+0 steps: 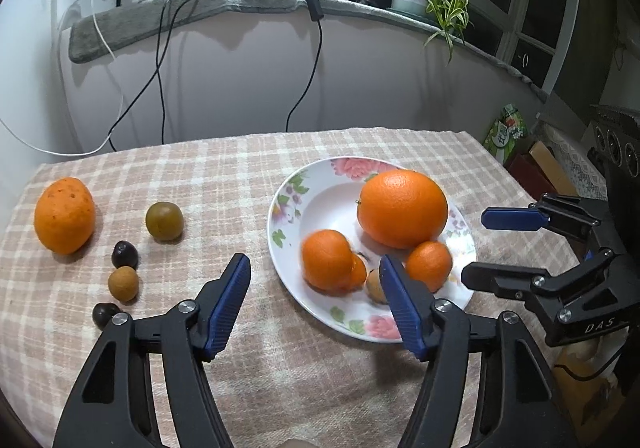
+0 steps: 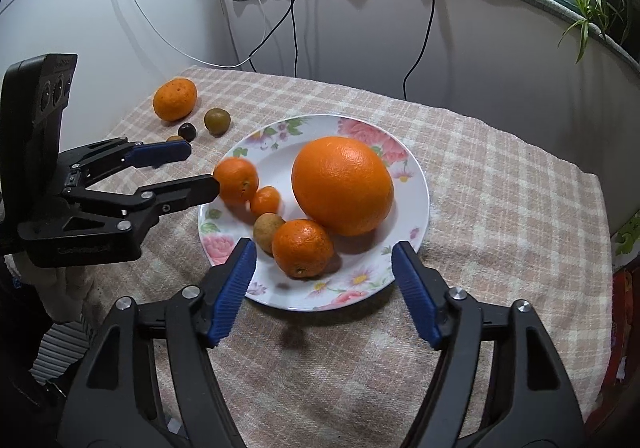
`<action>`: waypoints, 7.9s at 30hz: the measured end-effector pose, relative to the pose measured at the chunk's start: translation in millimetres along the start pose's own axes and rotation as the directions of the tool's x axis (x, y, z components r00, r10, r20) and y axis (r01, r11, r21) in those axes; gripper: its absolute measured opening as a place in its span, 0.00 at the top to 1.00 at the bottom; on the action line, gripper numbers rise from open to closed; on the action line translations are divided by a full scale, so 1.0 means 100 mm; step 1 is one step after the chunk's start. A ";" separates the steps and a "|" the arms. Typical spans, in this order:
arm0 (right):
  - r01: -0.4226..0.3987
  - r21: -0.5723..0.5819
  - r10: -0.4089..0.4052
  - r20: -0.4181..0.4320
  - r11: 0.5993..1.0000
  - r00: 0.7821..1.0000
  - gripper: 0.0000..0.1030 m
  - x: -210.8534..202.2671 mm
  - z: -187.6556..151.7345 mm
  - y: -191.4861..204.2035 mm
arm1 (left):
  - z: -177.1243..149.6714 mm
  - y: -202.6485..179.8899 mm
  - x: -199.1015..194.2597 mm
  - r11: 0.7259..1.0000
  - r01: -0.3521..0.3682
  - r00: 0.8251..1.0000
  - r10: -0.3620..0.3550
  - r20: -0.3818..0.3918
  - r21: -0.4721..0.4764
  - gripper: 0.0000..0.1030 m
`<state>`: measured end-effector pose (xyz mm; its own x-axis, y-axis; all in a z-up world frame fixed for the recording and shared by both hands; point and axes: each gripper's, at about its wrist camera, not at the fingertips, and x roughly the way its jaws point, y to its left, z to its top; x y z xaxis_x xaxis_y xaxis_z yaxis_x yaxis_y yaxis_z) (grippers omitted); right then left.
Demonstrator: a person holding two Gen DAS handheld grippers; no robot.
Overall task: Organize fruits
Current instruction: 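Open both grippers to drop the mandarins onto the plate, then move both open grippers back toward the kiwi and dark plums, then grasp a dark plum with the left gripper while the right gripper grasps the kiwi, then carry the dark plum and kiwi over the plate with both grippers, then open both grippers to release the plum and kiwi onto the plate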
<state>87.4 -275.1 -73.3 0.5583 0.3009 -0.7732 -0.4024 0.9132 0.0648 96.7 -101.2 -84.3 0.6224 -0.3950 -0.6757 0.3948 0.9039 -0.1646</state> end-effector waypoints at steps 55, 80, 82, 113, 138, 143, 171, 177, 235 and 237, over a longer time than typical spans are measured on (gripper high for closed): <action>-0.147 -0.108 0.147 -0.007 0.983 0.989 0.14 0.49 0.96 0.65 | -0.29 1.07 -0.39 0.973 -0.171 0.985 0.175 0.008 -0.153 0.33; -0.306 0.004 0.299 -0.225 0.952 0.927 0.33 1.48 1.44 0.95 | -0.42 1.38 -0.15 0.972 -0.147 0.988 0.135 -0.080 -0.182 0.63; -0.306 0.007 0.299 -0.236 0.952 0.924 0.34 1.54 1.45 0.96 | -0.42 1.39 -0.12 0.973 -0.147 0.987 0.134 -0.084 -0.180 0.64; -0.307 0.034 0.303 -0.298 0.951 0.905 0.67 1.93 1.48 1.02 | -0.42 1.52 0.01 0.977 -0.124 0.990 0.109 -0.089 -0.176 0.78; -0.327 0.057 0.332 -0.176 0.943 0.927 0.68 1.23 1.39 0.74 | -0.30 1.14 -0.26 0.986 -0.082 0.997 0.083 -0.002 -0.146 0.78; -0.310 0.057 0.315 -0.134 0.949 0.939 0.68 0.98 1.32 0.58 | -0.24 0.96 -0.25 0.990 -0.054 0.998 0.056 0.010 -0.127 0.78; -0.219 0.186 0.211 0.062 0.958 0.975 0.68 -0.01 0.48 -0.37 | -0.04 0.24 0.00 0.997 0.056 0.998 -0.057 -0.004 -0.047 0.78; -0.210 0.206 0.200 0.067 0.956 0.977 0.68 -0.09 0.27 -0.47 | 0.00 0.15 0.06 0.998 0.063 0.998 -0.063 -0.013 -0.032 0.78; -0.203 0.213 0.191 0.074 0.956 0.979 0.18 -0.05 0.01 -0.41 | 0.03 0.04 0.14 0.999 0.017 0.998 -0.019 -0.052 -0.033 0.31; -0.190 0.207 0.178 0.077 0.960 0.981 0.17 -0.07 0.02 -0.40 | 0.02 0.05 0.14 0.999 0.017 0.998 -0.019 -0.052 -0.035 0.31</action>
<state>101.4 -312.9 -69.5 0.5321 0.4787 -0.6984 -0.3424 0.8760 0.3396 108.4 -102.7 -92.7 0.5790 -0.4030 -0.7088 0.3813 0.9022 -0.2015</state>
